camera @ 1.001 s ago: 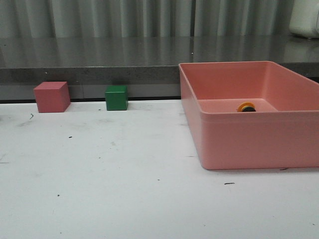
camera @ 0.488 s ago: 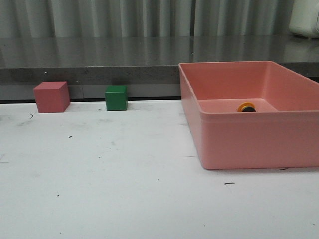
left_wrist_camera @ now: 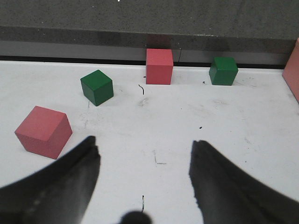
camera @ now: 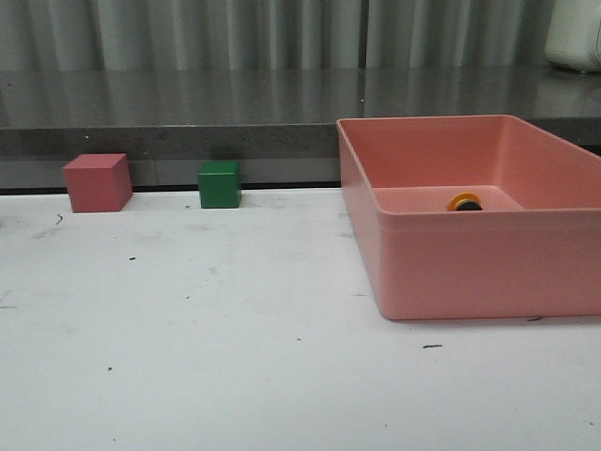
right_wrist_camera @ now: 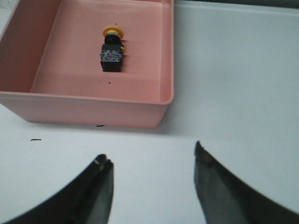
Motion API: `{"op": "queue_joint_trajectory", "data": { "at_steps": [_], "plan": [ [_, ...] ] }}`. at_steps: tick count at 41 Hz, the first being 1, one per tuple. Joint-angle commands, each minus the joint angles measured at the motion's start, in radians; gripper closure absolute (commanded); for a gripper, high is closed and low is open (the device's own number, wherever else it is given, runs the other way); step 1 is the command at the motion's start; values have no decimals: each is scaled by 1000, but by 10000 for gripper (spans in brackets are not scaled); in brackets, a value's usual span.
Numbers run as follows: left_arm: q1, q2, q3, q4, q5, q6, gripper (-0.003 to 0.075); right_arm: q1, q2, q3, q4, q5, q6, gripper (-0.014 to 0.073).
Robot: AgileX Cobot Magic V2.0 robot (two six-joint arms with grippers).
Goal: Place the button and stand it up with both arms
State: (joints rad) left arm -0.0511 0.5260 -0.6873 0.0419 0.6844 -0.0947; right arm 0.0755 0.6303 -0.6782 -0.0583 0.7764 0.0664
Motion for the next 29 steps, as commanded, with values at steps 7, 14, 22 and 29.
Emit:
{"op": "queue_joint_trajectory", "data": {
  "at_steps": [7,14,22,29],
  "plan": [
    [-21,9,-32,-32,-89,-2,209,-5,10,-41,-8,-57,-12,67],
    [-106,10,-68,-136,-78,121,209,-4,81,-121,13,-4,-12,67],
    [-229,10,-86,-158,-76,139,209,25,232,-260,94,84,-91,67],
    [-298,10,-86,-158,-82,139,209,78,380,-376,107,120,-92,67]
  ]
}}
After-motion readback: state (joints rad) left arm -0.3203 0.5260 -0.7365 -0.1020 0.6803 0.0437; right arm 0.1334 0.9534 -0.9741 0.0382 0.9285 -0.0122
